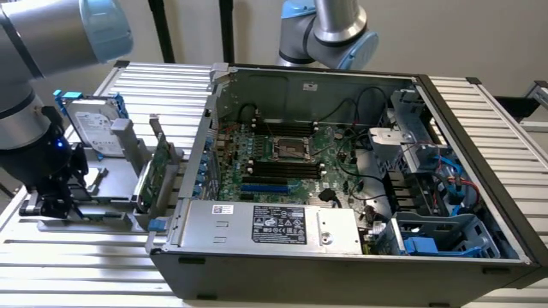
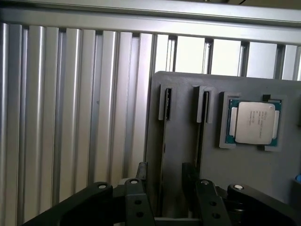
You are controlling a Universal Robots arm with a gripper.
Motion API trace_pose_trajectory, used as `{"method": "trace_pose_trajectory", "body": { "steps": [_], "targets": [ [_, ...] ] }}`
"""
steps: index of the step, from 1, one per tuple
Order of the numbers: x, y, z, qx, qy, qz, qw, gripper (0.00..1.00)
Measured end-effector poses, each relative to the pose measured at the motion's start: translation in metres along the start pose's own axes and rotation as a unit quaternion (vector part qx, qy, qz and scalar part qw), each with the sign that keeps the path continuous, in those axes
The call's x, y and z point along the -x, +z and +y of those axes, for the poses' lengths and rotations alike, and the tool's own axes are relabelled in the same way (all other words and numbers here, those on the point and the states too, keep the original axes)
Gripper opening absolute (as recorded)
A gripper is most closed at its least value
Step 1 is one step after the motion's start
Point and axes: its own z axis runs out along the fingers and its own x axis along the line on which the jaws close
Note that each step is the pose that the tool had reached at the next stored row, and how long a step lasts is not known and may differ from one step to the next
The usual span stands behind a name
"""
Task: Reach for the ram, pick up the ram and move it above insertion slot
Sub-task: 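Pick up the ram and move it above insertion slot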
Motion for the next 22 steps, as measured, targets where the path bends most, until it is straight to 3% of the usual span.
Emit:
{"method": "trace_pose_trajectory", "body": {
  "steps": [6,12,18,22],
  "targets": [
    [0.0,0.0111,-0.0006,-0.0001,0.0,-0.0012,1.0,0.42],
    [0.0,0.0205,-0.0011,-0.0003,0.0,-0.0053,1.0,0.42],
    [0.0,0.0228,-0.0026,-0.0005,0.0,-0.0093,1.0,0.4],
    [-0.001,0.023,-0.0028,0.0002,0.0,-0.0104,0.9999,0.16]
  ]
}}
